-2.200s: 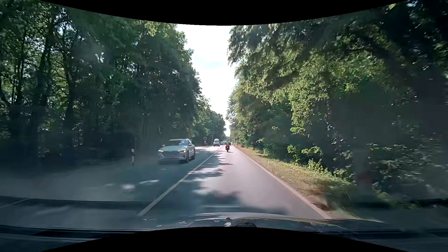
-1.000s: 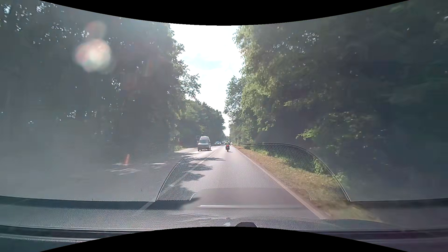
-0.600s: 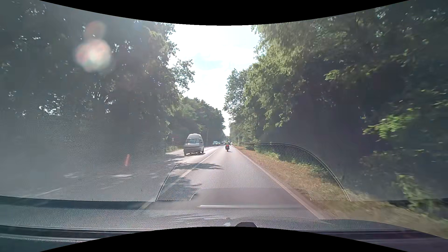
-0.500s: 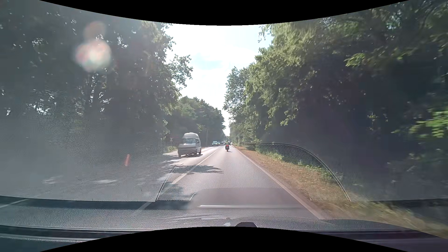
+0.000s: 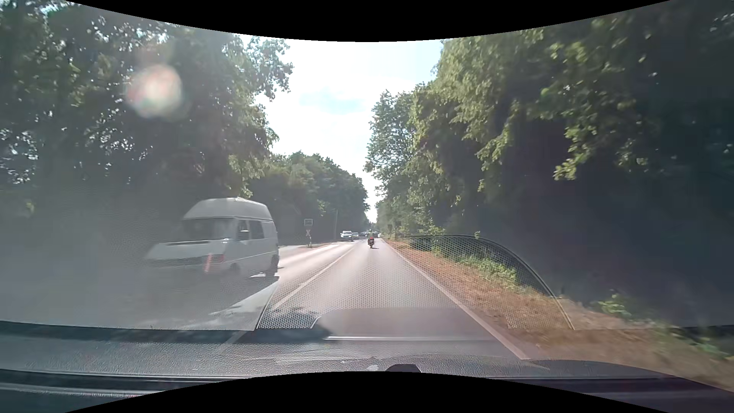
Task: Follow the waypoints while adhering to traffic rules and regulations
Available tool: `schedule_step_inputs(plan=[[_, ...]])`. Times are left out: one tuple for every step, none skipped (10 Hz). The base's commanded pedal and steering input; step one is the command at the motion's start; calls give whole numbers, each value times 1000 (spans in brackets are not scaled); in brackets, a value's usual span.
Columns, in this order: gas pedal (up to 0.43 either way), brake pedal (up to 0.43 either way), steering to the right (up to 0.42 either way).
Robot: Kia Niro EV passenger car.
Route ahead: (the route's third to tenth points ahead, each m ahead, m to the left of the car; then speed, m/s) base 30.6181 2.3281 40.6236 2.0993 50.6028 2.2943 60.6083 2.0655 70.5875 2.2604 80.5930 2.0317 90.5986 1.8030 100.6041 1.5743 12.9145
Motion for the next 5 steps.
schedule_step_inputs(plan=[[169, 0, -5], [169, 0, -5], [169, 0, -5], [169, 0, -5], [169, 0, -5]])
